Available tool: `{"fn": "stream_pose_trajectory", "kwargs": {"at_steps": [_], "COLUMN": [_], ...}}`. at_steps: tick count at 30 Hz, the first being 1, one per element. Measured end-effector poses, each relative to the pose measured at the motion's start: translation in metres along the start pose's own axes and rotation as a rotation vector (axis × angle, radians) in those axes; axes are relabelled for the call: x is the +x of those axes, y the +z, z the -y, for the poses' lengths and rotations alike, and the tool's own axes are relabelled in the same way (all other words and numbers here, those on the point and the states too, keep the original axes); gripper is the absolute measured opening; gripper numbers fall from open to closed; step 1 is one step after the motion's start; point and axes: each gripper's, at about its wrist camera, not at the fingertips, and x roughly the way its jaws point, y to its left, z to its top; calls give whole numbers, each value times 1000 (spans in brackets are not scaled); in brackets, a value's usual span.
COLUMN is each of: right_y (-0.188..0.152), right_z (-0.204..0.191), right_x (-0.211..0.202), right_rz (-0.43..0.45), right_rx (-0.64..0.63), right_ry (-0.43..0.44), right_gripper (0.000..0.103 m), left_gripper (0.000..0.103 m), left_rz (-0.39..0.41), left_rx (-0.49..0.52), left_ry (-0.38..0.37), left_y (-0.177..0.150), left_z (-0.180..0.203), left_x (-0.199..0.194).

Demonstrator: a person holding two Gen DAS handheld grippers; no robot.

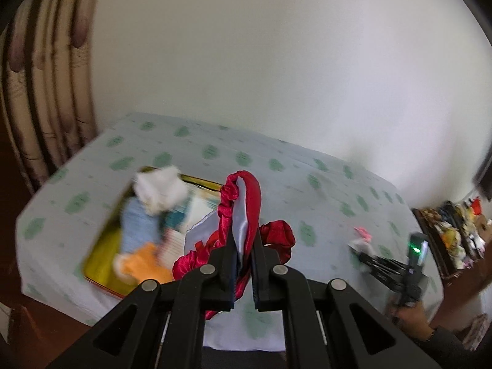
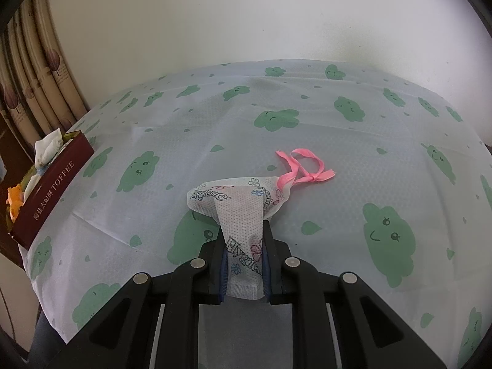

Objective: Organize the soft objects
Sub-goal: 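Carry the red cloth over the tin and open the left gripper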

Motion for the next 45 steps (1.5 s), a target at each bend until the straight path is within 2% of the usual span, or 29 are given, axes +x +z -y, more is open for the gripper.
{"fn": "stream_pose_trajectory", "kwargs": {"at_steps": [7, 16, 20, 27, 31, 35, 38, 39, 41, 42, 45], "right_y": [0, -1, -1, -1, -1, -1, -1, -1, -1, -1, -1], "right_z": [0, -1, -1, -2, -1, -2, -2, -2, -2, -2, -2], "right_x": [0, 1, 1, 1, 1, 1, 1, 1, 1, 0, 0], "right_rz": [0, -3, -4, -4, -5, -5, -5, -5, -5, -5, -5], "right_rx": [0, -6, -8, -12, -12, -11, -10, -11, -10, -10, -11], "right_ry": [-1, -6, -8, -11, -10, -9, -10, -10, -9, -8, -9], "right_gripper": [16, 17, 17, 17, 17, 18, 18, 18, 18, 18, 19], "left_gripper": [7, 7, 7, 8, 9, 17, 33, 42, 54, 55, 56], "left_rz": [-1, -59, -79, -90, -119, -133, -118, -107, -68, -40, -8], "left_rx": [-22, -33, -25, 29, 29, 53, 75, 78, 94, 101, 77], "left_ry": [99, 158, 148, 190, 182, 185, 195, 200, 238, 251, 225], "left_y": [10, 6, 4, -1, -9, -16, -17, -17, -16, -15, -11], "left_z": [-44, -95, -104, -108, -110, -105, -100, -98, -94, -92, -92], "left_x": [15, 58, 72, 92, 103, 107, 102, 100, 92, 86, 73]}}
